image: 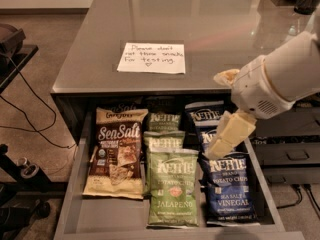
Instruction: Pick brown chip bag from top drawer and place on counter
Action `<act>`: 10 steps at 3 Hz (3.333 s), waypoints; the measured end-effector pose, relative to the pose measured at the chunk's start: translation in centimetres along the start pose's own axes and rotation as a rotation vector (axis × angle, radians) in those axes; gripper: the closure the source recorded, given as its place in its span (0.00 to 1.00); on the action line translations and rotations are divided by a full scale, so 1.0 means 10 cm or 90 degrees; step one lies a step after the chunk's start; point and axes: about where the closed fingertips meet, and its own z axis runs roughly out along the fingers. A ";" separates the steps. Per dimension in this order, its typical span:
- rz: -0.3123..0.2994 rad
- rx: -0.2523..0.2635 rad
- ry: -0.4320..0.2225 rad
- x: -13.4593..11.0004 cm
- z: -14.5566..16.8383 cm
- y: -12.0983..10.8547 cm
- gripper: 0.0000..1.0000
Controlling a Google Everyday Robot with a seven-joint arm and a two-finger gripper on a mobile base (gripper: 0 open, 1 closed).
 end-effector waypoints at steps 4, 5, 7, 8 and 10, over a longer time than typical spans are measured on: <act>-0.073 -0.028 -0.104 -0.48 1.30 0.30 0.00; -0.128 -0.018 -0.127 -0.79 1.78 0.36 0.00; -0.175 -0.001 -0.144 -1.16 2.27 0.36 0.00; -0.176 0.010 -0.130 -1.04 2.41 0.30 0.00; -0.179 0.000 -0.117 -0.92 2.87 0.22 0.00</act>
Offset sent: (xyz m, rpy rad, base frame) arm 0.0029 0.0466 -0.0295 0.1001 0.0354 0.0322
